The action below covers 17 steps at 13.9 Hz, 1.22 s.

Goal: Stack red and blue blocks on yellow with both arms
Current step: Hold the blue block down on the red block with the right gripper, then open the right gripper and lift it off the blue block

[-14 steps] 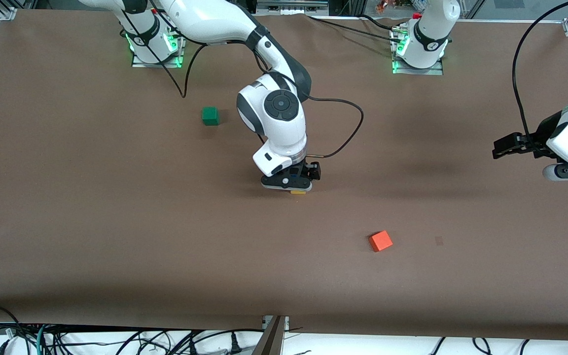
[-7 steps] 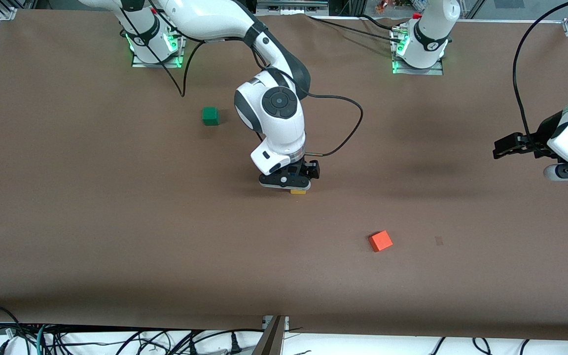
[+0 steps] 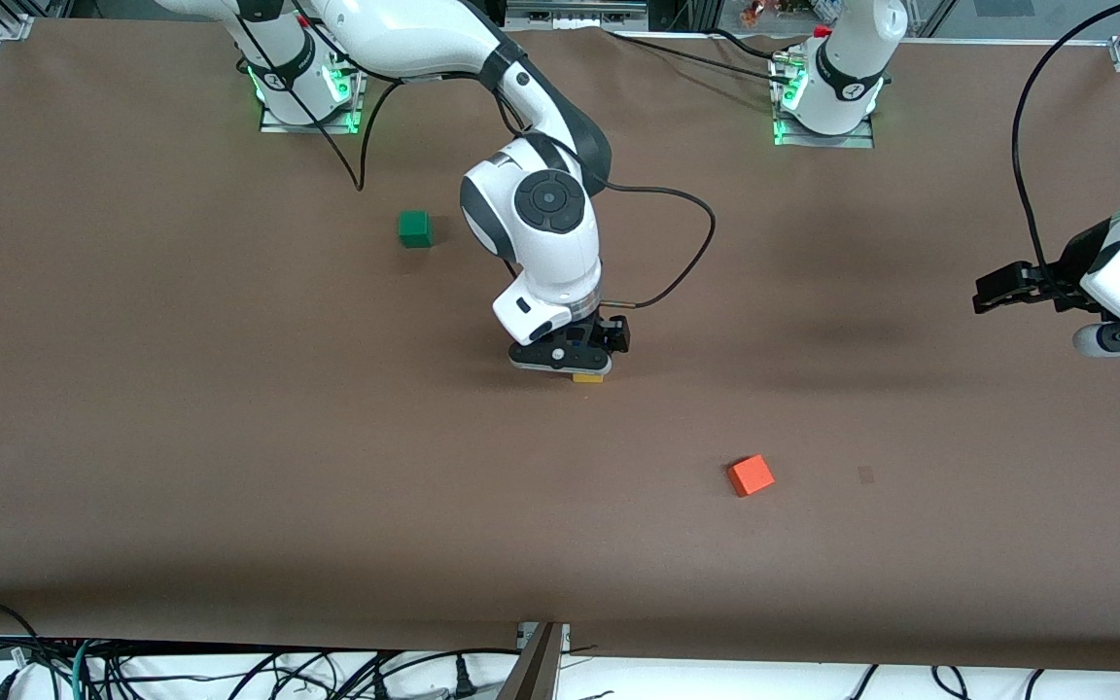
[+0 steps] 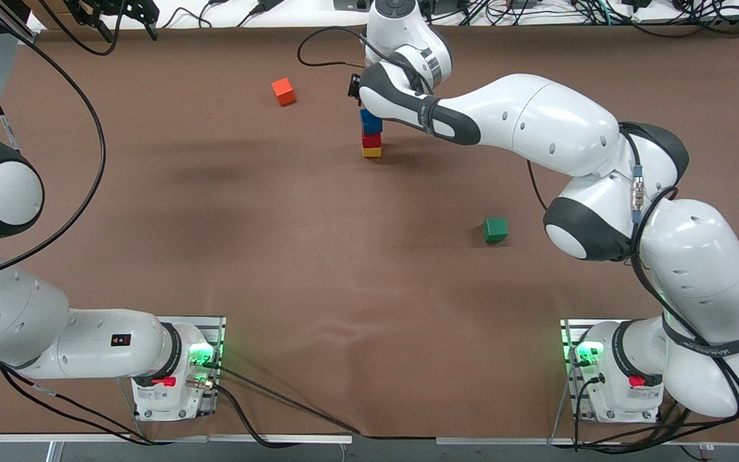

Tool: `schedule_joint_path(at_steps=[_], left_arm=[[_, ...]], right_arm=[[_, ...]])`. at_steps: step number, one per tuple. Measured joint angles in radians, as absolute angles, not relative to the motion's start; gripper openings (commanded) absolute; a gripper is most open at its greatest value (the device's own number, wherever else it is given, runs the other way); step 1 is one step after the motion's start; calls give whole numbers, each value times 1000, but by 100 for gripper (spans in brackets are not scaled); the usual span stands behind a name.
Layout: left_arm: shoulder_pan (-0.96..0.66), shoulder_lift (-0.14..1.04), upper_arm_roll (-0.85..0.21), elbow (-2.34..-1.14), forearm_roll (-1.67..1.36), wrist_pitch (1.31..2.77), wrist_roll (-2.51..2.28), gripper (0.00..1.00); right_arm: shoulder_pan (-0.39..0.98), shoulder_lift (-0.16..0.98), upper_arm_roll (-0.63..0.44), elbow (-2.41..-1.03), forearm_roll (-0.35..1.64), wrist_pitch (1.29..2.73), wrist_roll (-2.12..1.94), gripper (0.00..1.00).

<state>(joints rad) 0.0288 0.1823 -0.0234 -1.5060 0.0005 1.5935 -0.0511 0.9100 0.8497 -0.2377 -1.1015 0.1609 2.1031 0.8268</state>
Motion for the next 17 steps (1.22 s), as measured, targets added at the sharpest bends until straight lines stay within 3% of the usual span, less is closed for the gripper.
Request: schedule_joint_path(at_steps=[17], left_arm=[[30,182,-16,-1506,1,1594,-50,100]], right_arm=[[872,829,-243,-1100,161,2040,708,99]])
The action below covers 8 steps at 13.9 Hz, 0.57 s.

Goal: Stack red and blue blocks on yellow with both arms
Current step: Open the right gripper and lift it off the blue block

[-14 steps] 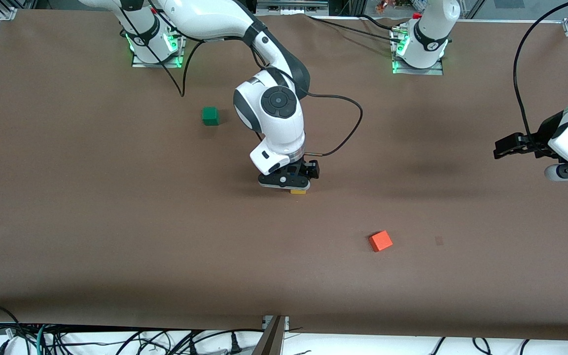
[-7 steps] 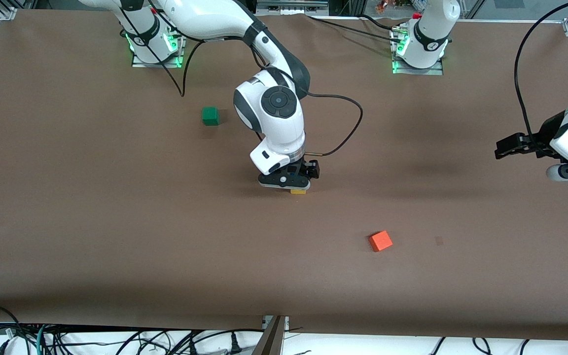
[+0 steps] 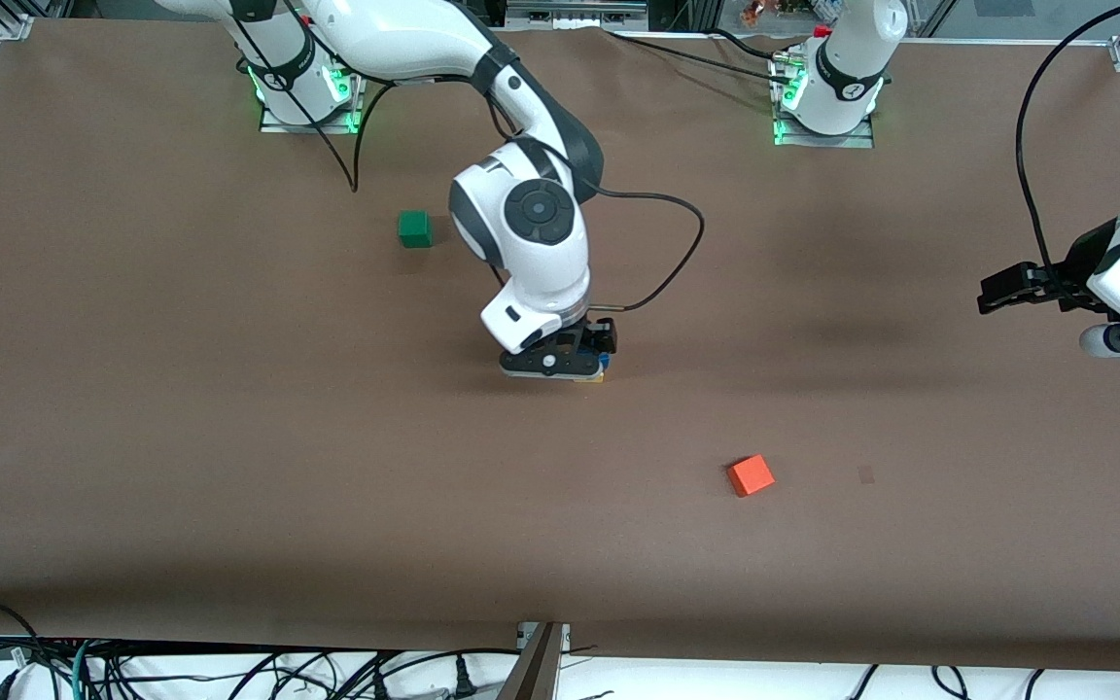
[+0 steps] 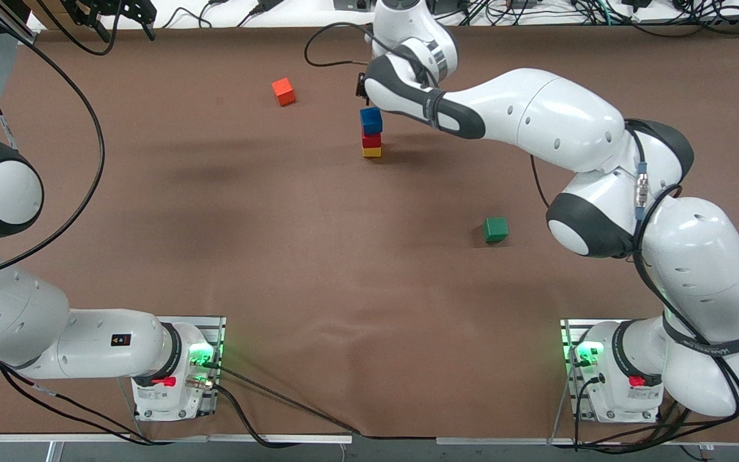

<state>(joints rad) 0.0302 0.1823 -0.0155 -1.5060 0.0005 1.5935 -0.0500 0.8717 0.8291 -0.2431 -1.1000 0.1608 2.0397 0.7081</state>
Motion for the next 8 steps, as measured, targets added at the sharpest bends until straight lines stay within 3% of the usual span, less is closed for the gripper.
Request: schedule_joint_path(at_steps=[5,8], left_arm=[[37,182,-14,-1506,1,1594,-50,100],[41,182,-14,-1506,1,1594,-49,100]], right_arm=[[800,737,-246,-1116,161,1913,522,99],[742,629,-248,-1240,162,1903,379,99]])
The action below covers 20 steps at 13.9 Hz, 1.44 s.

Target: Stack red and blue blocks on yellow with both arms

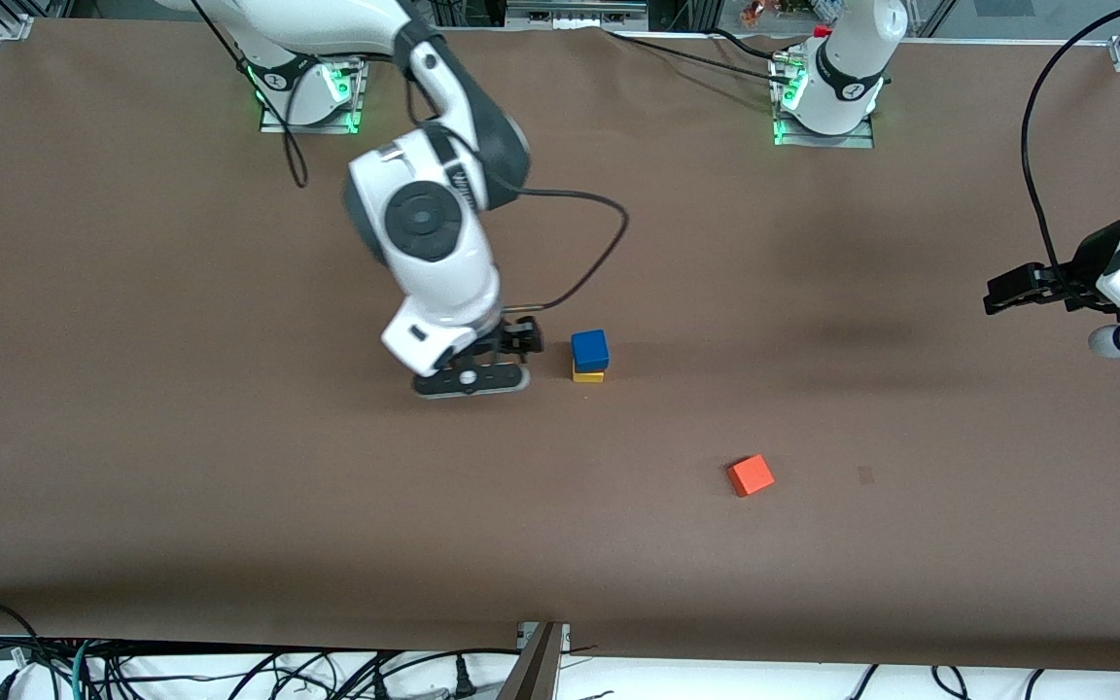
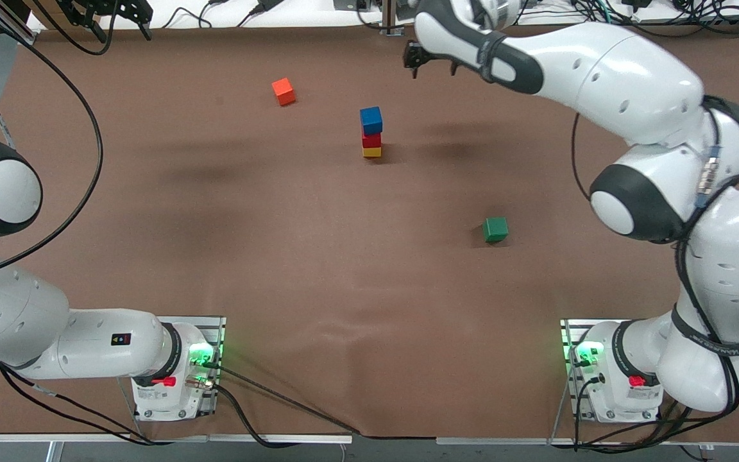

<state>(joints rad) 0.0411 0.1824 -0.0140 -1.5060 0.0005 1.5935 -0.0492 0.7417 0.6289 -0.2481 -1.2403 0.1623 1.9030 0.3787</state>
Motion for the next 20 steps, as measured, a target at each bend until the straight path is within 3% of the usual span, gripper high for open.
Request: schedule_joint_path(at_steps=[7,10,14,20], left_arm=[[41,183,-14,-1506,1,1594,-49,100],[41,183,-14,-1506,1,1594,-49,100],[42,183,-14,-1506,1,1594,-49,100],[42,183,-14,-1506,1,1594,-49,100]], right_arm=[[710,264,-336,-1544,163,1810,222,99],[709,149,-375,-1608,155,1743,193,100],[711,78,-428,-1626,109,1685,146,100],[690,71,-522,-1640,93,1662,9,100]])
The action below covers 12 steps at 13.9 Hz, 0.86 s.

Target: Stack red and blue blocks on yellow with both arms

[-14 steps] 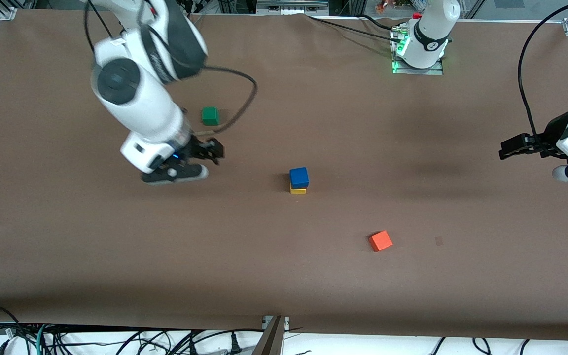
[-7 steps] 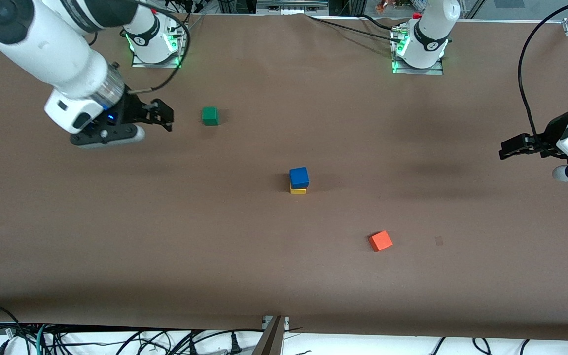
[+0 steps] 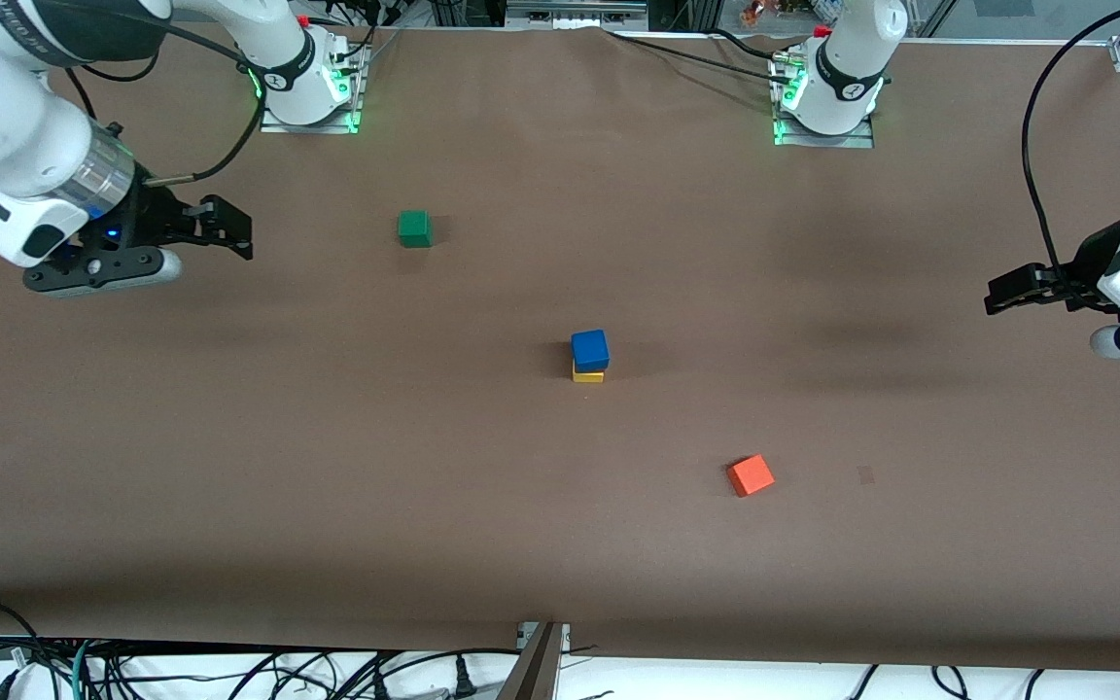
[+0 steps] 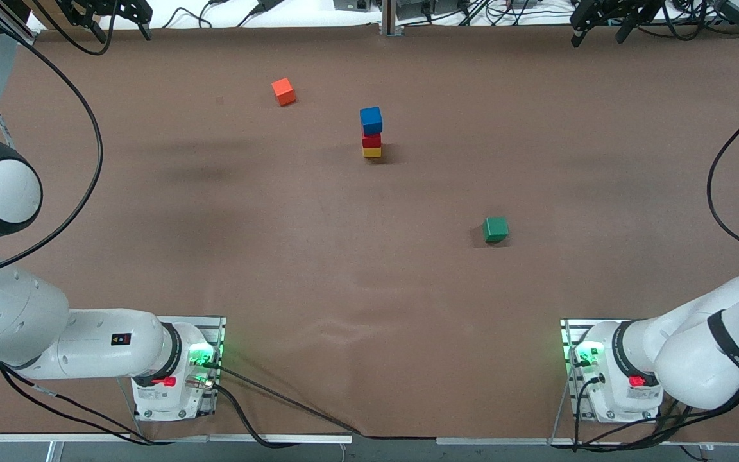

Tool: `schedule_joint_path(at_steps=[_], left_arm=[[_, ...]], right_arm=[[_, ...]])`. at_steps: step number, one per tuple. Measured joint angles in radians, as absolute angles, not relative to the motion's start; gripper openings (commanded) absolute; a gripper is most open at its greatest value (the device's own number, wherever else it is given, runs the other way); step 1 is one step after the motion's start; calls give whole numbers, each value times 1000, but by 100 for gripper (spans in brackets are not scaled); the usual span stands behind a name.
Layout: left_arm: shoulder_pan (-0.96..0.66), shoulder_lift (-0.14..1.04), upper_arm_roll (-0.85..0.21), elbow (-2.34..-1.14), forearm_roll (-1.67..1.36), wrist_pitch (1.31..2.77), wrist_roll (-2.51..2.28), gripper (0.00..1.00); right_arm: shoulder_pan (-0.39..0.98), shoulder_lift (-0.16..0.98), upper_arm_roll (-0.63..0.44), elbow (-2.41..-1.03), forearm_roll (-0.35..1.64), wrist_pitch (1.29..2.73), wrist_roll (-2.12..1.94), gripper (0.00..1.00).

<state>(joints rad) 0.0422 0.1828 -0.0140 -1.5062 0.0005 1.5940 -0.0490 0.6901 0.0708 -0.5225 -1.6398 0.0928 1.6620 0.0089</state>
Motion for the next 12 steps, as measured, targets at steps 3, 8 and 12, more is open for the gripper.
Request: schedule_joint_path(at_steps=[3,8,12], left_arm=[[42,183,-14,-1506,1,1594,-49,100],[42,183,-14,-1506,1,1594,-49,100],[43,183,-14,-1506,1,1594,-49,100]], right_arm=[[651,71,-500,-1640,88,1662,-5,100],[316,71,-185,-1640,74,1662,-53,100],[302,72,-152,-1613,65,1664,-60,100]])
